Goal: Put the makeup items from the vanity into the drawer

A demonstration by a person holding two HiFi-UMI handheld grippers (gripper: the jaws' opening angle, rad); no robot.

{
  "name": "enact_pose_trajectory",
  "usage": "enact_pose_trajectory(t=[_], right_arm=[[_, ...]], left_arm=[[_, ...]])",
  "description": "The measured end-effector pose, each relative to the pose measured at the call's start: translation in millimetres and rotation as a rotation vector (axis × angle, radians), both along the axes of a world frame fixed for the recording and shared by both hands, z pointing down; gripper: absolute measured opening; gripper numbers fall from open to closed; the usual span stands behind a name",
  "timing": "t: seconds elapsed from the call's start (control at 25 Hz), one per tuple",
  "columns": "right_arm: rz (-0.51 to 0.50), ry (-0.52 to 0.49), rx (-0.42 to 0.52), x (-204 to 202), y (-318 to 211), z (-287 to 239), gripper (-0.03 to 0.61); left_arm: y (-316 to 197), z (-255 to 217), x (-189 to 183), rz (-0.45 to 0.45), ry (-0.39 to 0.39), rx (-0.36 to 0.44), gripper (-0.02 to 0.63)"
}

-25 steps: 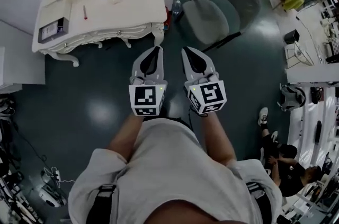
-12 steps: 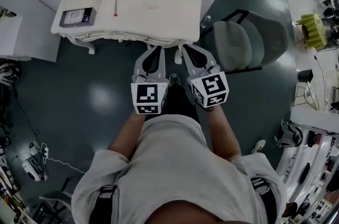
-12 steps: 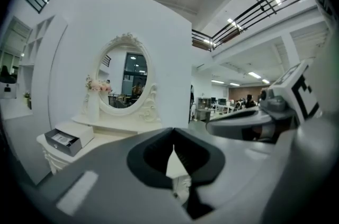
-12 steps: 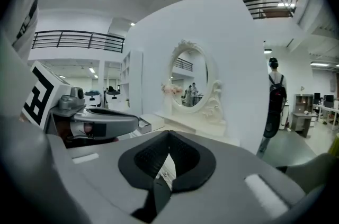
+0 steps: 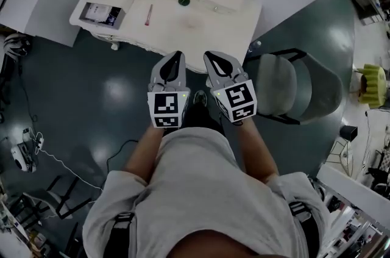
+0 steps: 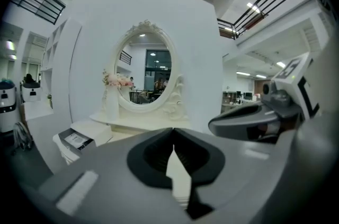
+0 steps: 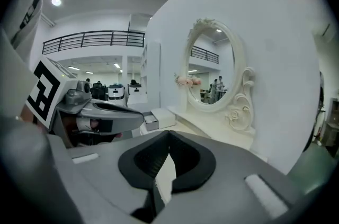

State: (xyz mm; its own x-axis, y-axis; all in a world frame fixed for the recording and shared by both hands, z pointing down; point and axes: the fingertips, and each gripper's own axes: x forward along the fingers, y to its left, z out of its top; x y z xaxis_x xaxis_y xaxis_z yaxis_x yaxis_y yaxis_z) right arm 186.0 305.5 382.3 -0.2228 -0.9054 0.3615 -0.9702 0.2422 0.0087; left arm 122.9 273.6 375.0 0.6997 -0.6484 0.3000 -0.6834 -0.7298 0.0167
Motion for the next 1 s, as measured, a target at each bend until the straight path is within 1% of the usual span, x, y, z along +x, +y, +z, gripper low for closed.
enact_pose_trajectory(t=[0.16, 0.28, 0.4, 0.52, 0.68, 0.76, 0.88, 1.0], right_arm=[[-0.073, 0.036, -0.05, 22, -31, 17, 0.0], [-0.099, 0.094, -0.067, 34, -46, 30, 0.0], [-0.15, 0.163, -0.116, 36, -58, 49, 0.012], [-0.194, 0.213, -0.168, 35, -71, 70, 0.023], [-0.22, 0.305, -0.213, 30, -88, 94, 0.028], [-0.232, 0.325, -0.237, 27, -95, 105, 0.025], [-0.232, 0.329, -0.272, 25, -108, 120, 0.023], [-0.224, 0.388, -0.311, 28, -121, 139, 0.025]], left_arm=[[-19, 19, 16, -0.069, -0.024, -0.037, 0.003], [-24, 38, 19, -0.113, -0.036, -0.088, 0.003], [-27, 55, 16, -0.138, -0.075, -0.129, 0.003], [-33, 66, 10, -0.161, -0.097, -0.145, 0.003], [-46, 84, -2, -0.184, -0.099, -0.176, 0.003], [-56, 94, -6, -0.191, -0.098, -0.194, 0.003], [-76, 104, -7, -0.18, -0.099, -0.207, 0.003], [-91, 113, -9, -0.159, -0.108, -0.225, 0.003]])
